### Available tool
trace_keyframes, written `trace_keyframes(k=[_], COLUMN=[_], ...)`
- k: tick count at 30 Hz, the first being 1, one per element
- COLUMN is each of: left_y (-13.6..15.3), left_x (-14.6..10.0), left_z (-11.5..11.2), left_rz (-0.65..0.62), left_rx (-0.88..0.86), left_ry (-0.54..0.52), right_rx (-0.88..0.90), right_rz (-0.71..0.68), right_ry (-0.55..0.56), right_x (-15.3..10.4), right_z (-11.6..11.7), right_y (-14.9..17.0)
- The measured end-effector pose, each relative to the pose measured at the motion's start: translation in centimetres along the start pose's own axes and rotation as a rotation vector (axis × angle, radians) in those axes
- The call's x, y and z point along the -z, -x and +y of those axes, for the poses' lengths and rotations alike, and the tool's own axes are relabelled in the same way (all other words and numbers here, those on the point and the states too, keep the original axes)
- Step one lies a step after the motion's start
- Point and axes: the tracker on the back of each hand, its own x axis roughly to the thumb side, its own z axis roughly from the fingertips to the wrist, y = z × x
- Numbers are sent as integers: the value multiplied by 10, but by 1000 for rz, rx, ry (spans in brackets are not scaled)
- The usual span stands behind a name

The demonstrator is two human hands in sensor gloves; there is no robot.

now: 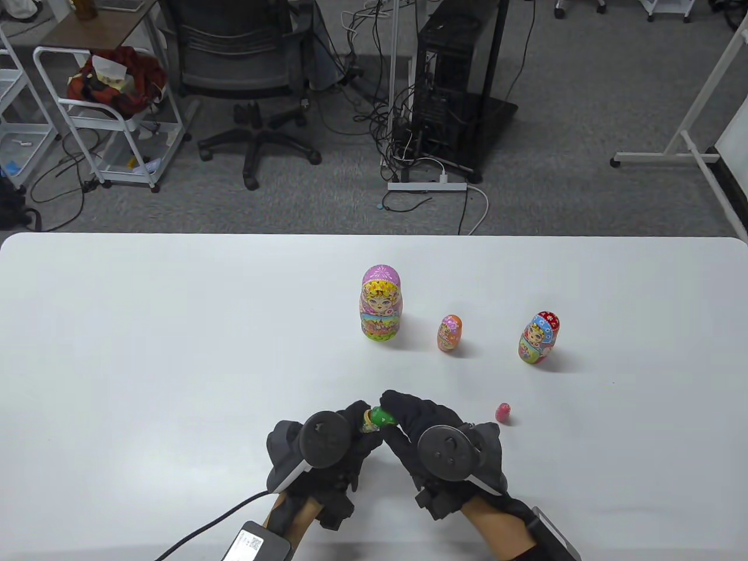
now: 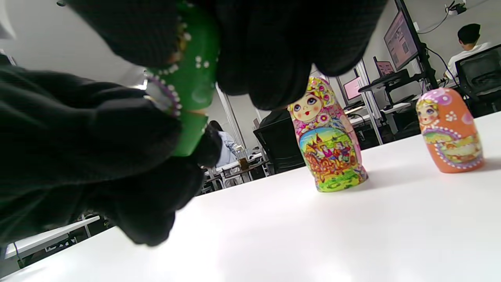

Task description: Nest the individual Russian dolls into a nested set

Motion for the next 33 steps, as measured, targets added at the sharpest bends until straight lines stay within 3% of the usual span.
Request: trace_keyframes(k=[2,5,9,17,22,27,29,33], left_y=[1,6,9,10,11,9,8,7], left_x=[0,-1,0,2,1,1,1,1], left_z=[1,-3,-6,-8,-9,-9,-9,-11], left_rz=[-12,17,20,16,19,7,0,-4], left_rx=[44,9,37,36,26,32,38,31], left_ry=[14,31,34,57,73,77,78,94], right_rx=[-3,-109,-399,-468,-443,-361,-366,-292], right_rz=[20,98,146,239,250,391,486,634], right_ry=[23,-55,-279,-473,-456,-173,-120,-165], right_x=[1,5,7,6,8,10,7,0], right_z=[-3,-2,19,46,36,-17,-31,-38], right_y=[2,10,28,52,54,75,92,127])
